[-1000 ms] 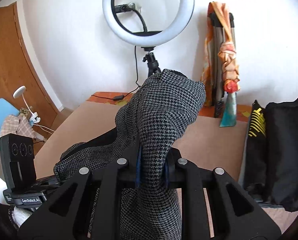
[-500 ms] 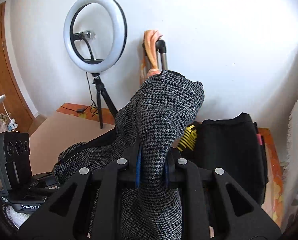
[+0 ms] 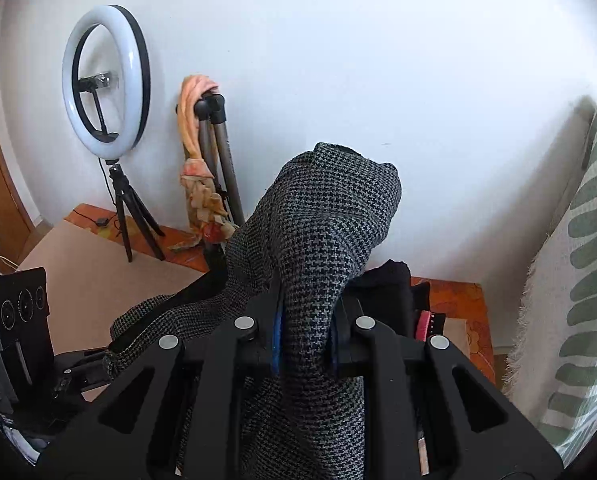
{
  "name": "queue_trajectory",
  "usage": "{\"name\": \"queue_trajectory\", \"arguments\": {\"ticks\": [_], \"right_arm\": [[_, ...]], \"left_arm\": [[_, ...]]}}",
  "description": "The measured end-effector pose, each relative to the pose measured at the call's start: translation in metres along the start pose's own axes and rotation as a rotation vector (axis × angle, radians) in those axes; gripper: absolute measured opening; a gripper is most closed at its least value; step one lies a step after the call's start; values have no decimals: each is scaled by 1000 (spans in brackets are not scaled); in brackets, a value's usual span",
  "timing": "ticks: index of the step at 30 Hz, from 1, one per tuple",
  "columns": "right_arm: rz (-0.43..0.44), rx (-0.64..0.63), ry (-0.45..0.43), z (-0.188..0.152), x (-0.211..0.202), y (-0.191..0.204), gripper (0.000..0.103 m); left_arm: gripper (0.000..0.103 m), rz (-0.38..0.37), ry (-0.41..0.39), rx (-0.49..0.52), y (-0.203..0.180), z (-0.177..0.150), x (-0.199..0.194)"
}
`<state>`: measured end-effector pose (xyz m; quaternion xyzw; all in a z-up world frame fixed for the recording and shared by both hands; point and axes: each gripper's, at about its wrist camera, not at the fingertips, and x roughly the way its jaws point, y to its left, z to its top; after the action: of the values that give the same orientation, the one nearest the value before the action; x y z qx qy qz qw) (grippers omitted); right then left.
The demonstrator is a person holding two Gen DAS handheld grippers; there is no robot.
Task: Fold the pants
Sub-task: 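Carry the folded pants onto the clothes stack and open both grippers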
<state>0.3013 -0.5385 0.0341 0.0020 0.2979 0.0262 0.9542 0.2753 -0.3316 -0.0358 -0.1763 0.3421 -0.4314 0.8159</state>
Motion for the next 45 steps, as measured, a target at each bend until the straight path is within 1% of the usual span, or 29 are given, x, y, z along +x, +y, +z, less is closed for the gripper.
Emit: {"name": "queue_trajectory", "arguments": {"ticks": [4, 7, 10, 13, 15, 16, 17, 18, 19, 21, 22, 23, 24, 26, 29, 31, 35, 36, 38, 41, 45], "right_arm": [[10, -1, 46, -9, 24, -24, 18], [41, 13, 93, -15, 46, -47, 18], [73, 71, 111, -21, 62, -69, 18], [115, 144, 117, -27, 69, -88, 19], [117, 180, 129, -32, 72, -98, 24], [110, 206, 136, -35, 74, -103, 24], [104, 236, 142, -36, 76, -106, 30], [97, 264, 149, -38, 77, -110, 35], [84, 284, 153, -41, 78, -114, 38], [43, 292, 156, -44, 79, -116, 47], [24, 293, 159, -45, 79, -116, 49], [6, 300, 161, -46, 79, -116, 54], [-6, 313, 161, -47, 79, -118, 56], [-19, 332, 144, -47, 72, -120, 56], [-61, 338, 112, -47, 56, -118, 60], [-80, 342, 95, -50, 44, -115, 61], [-126, 331, 73, -58, 18, -104, 64], [-138, 330, 67, -61, 11, -101, 67], [-155, 333, 53, -67, -2, -94, 70], [-172, 336, 44, -75, -19, -83, 71], [-201, 328, 38, -84, -42, -62, 75]], "left_arm": [[44, 12, 45, -22, 7, -10, 31], [44, 31, 75, -37, 10, -23, 47], [44, 52, 94, -31, 13, -32, 54], [46, 66, 112, -29, 17, -35, 53], [50, 78, 126, -37, 19, -36, 49], [52, 83, 131, -39, 20, -36, 46], [57, 89, 134, -37, 21, -36, 43], [59, 97, 134, -38, 23, -36, 38], [60, 100, 127, -47, 25, -37, 32], [62, 101, 123, -67, 30, -38, 18], [63, 109, 121, -64, 32, -39, 13], [63, 121, 121, -53, 33, -38, 10], [63, 142, 122, -38, 33, -39, 5], [63, 165, 124, -18, 36, -36, -2], [63, 171, 127, -13, 39, -34, -13], [63, 180, 131, 17, 35, -32, -13], [63, 190, 103, 97, 22, -34, -25], [63, 188, 98, 107, 18, -35, -30], [63, 187, 89, 123, 12, -35, -38], [63, 187, 70, 148, 4, -34, -51], [64, 193, 42, 194, -10, -35, -72]]}}
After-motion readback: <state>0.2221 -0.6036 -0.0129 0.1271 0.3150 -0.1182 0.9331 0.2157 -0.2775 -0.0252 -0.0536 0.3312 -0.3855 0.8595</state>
